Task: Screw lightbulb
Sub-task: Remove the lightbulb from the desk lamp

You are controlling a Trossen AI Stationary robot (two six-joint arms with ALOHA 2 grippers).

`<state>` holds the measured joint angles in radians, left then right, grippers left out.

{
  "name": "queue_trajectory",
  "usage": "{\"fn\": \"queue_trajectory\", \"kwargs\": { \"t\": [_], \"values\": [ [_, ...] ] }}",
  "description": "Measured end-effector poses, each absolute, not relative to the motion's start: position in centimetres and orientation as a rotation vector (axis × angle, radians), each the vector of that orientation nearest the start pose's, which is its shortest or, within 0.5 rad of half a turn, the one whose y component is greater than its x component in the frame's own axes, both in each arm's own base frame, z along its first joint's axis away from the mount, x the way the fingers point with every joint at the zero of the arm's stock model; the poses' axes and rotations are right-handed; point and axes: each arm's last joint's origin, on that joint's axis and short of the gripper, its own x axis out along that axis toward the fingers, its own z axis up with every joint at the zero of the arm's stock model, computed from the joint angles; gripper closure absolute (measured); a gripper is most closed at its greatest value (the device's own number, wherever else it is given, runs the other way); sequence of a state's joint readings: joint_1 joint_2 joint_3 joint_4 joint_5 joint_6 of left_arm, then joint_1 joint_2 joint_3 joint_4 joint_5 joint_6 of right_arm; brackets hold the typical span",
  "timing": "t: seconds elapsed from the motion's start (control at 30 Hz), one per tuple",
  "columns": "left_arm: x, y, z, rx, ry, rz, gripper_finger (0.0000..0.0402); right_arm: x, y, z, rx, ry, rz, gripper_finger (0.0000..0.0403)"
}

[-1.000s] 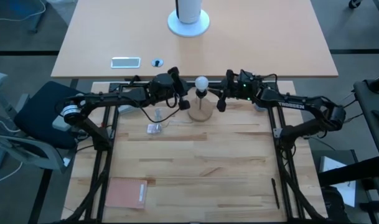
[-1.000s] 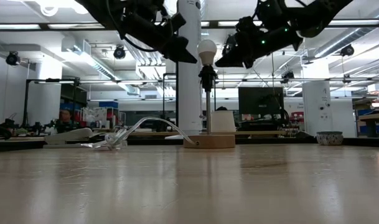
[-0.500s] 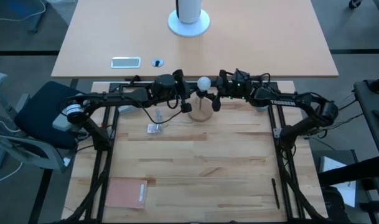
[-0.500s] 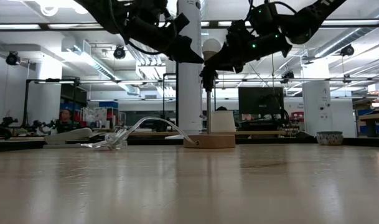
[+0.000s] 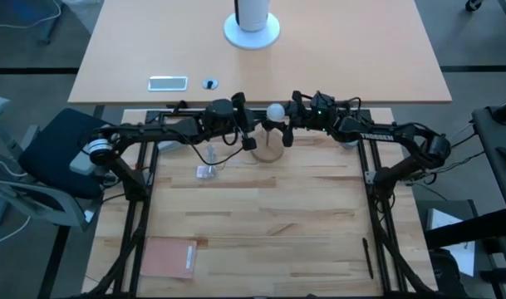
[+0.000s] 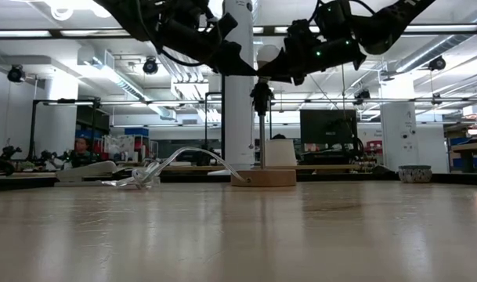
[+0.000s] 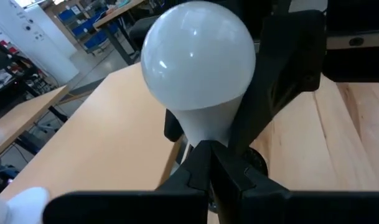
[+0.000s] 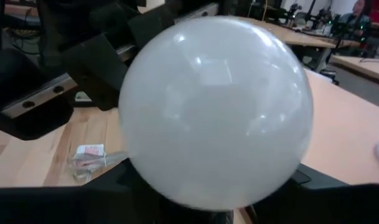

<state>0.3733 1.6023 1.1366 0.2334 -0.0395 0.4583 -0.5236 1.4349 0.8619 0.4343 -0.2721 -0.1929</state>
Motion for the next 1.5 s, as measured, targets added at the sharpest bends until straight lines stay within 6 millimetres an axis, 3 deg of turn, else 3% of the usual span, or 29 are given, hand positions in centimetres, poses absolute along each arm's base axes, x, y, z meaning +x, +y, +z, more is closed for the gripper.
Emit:
{"fn": "queue_trajectory", "kwargs": {
  "t": [0.3, 0.47, 0.63, 0.7, 0.87, 1.07, 1.23, 1.43, 1.5],
  "values": [
    [33.6, 13.3, 29.9, 0.417, 0.31, 0.382, 0.0401, 26.6, -14.4, 29.3, -0.189, 0.089, -0.242, 0.025],
    [32.2, 12.7, 31.0, 0.43, 0.397, 0.513, 0.0401, 24.0, -13.2, 29.7, -0.144, 0.276, -0.274, 0.0257],
    [31.3, 12.1, 31.9, 0.405, 0.394, 0.526, 0.0401, 21.8, -11.6, 26.9, 0.05, 0.644, -0.231, 0.0259],
    [31.3, 11.9, 32.0, 0.387, 0.368, 0.444, 0.0401, 21.7, -11.2, 25.4, 0.111, 0.738, -0.218, 0.0259],
    [32.6, 11.0, 30.7, 0.288, 0.329, 0.136, 0.0401, 23.1, -10.0, 24.6, 0.134, 0.685, -0.175, 0.026],
    [33.7, 9.7, 28.2, 0.166, 0.444, 0.056, 0.0395, 25.6, -7.0, 22.0, 0.046, 0.734, -0.062, 0.0261],
    [33.8, 9.1, 27.1, 0.047, 0.517, 0.034, 0.0339, 27.1, -5.3, 21.5, -0.045, 0.72, -0.11, 0.0265],
    [34.4, 7.0, 26.3, -0.015, 0.505, -0.032, 0.0218, 27.6, -4.5, 22.1, -0.138, 0.68, -0.197, 0.0265],
    [34.7, 6.3, 25.8, 0.008, 0.504, 0.022, 0.0178, 27.7, -4.4, 22.2, -0.149, 0.678, -0.192, 0.0268]
  ]
}}
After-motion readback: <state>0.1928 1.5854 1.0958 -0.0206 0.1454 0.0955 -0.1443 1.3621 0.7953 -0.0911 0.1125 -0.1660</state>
